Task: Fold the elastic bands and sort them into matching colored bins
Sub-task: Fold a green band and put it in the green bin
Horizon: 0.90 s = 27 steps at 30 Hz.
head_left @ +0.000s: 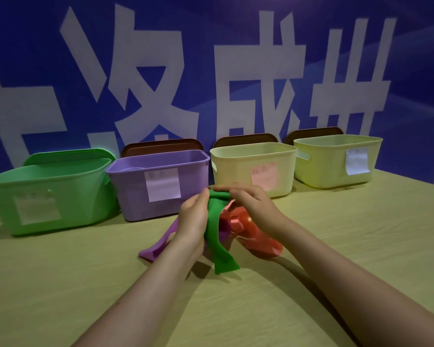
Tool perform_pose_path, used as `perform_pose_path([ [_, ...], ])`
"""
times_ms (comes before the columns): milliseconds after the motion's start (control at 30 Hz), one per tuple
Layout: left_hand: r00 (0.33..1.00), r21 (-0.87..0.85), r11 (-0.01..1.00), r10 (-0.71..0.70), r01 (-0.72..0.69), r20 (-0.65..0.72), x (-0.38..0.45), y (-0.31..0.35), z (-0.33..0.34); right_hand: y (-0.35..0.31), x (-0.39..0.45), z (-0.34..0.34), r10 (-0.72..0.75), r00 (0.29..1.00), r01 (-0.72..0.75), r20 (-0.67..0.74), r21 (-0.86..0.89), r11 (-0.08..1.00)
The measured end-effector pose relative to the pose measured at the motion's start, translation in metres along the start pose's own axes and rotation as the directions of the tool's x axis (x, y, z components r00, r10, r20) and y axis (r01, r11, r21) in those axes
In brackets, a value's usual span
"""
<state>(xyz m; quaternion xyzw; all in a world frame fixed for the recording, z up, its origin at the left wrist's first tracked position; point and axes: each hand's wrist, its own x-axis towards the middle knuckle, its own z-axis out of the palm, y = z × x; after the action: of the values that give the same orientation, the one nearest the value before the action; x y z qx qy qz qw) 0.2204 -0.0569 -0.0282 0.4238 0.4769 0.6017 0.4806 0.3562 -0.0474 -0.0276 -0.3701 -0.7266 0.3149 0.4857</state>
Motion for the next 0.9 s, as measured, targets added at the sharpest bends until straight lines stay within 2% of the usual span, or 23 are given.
perform_pose_path([
  [67,0.999,0.052,0.998,0.044,-0.044,0.012,0.000,-0.002,0.000,-0.002,0.000,0.003,0.090,0.996,-0.089,-0.006,0.098,0.991],
  [167,0.995,0.123,0.988,0.095,-0.098,0.030,-0.002,-0.004,0.003,-0.003,-0.001,0.005,0.171,0.985,-0.174,0.034,0.109,0.979],
  [333,0.990,0.199,0.970,0.134,-0.139,0.039,-0.003,-0.007,0.006,-0.002,0.000,0.002,0.136,0.991,-0.134,-0.017,0.067,0.989],
  [500,0.999,0.040,0.999,0.030,-0.031,0.037,-0.002,-0.009,0.010,-0.004,0.000,0.002,0.011,0.997,-0.019,-0.075,-0.104,0.994],
  [633,0.998,0.018,0.999,0.050,-0.051,0.045,0.000,-0.014,0.008,-0.002,0.001,0.001,-0.063,0.995,0.046,-0.078,-0.196,0.979],
  [733,0.992,0.062,0.990,0.120,-0.123,0.047,-0.001,-0.013,0.005,0.000,0.000,0.004,-0.073,0.995,0.057,-0.073,-0.195,0.979],
  [900,0.982,0.090,0.978,0.187,-0.188,0.024,-0.009,-0.009,0.005,-0.001,-0.002,0.008,-0.005,0.999,-0.002,-0.051,-0.121,0.993],
])
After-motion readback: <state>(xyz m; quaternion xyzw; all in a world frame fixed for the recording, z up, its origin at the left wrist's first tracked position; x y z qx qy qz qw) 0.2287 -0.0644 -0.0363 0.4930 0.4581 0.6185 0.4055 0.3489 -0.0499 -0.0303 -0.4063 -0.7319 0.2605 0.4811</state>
